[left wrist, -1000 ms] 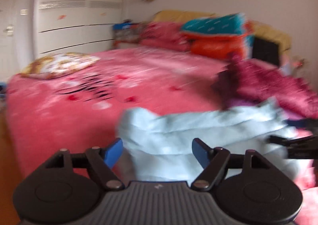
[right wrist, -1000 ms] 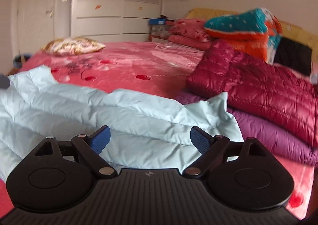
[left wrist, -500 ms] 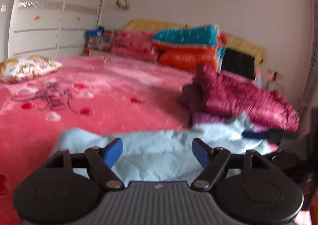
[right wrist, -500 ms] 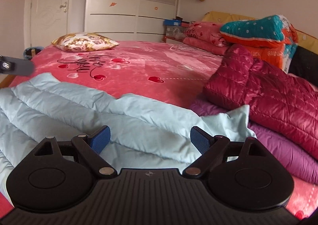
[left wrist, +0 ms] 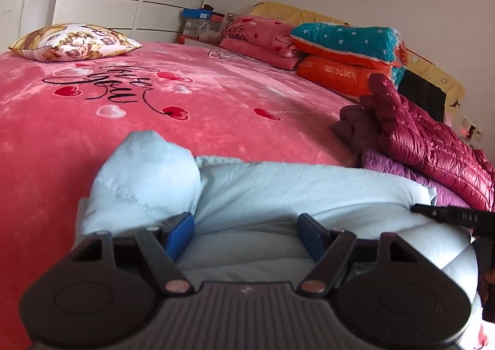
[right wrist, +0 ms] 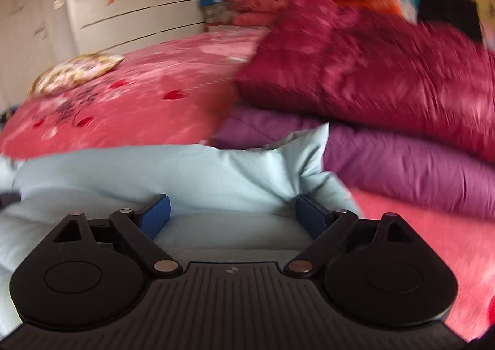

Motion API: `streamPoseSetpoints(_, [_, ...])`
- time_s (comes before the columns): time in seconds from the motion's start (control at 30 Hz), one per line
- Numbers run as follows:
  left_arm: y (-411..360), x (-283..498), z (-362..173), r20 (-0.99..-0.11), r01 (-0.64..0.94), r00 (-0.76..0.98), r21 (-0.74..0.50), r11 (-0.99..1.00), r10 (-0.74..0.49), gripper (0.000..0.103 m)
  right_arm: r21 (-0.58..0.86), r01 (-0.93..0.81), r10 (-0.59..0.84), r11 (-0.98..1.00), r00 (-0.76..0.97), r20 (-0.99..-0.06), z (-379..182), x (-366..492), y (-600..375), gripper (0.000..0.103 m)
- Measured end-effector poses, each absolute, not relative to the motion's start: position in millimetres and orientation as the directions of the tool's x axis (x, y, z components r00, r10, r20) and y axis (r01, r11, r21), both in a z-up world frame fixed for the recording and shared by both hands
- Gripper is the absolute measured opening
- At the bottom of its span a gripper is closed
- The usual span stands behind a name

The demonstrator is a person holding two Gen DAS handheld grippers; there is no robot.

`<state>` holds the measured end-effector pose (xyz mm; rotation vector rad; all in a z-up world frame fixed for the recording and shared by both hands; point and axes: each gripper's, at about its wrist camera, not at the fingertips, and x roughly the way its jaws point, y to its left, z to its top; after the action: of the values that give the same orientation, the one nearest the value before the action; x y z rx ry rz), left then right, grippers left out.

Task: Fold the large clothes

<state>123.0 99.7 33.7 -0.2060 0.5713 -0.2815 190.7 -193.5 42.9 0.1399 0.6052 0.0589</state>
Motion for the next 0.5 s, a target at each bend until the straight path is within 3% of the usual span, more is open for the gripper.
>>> streamPoseSetpoints(0.1, [99, 123, 27, -0.492, 0.216, 0.807, -0.268, 0.939, -0.326, 0.075, 0.193, 0.019, 0.094, 0.981, 0.824, -0.559, 30, 190, -202, 0.103])
streamPoseSetpoints(0.5, [93, 124, 9, -0.458, 0.245, 0.825, -0.239, 0.940, -0.331, 0.076, -0.024, 0.037, -0.044, 0.999, 0.848, -0.527, -2, 183, -163, 0.103])
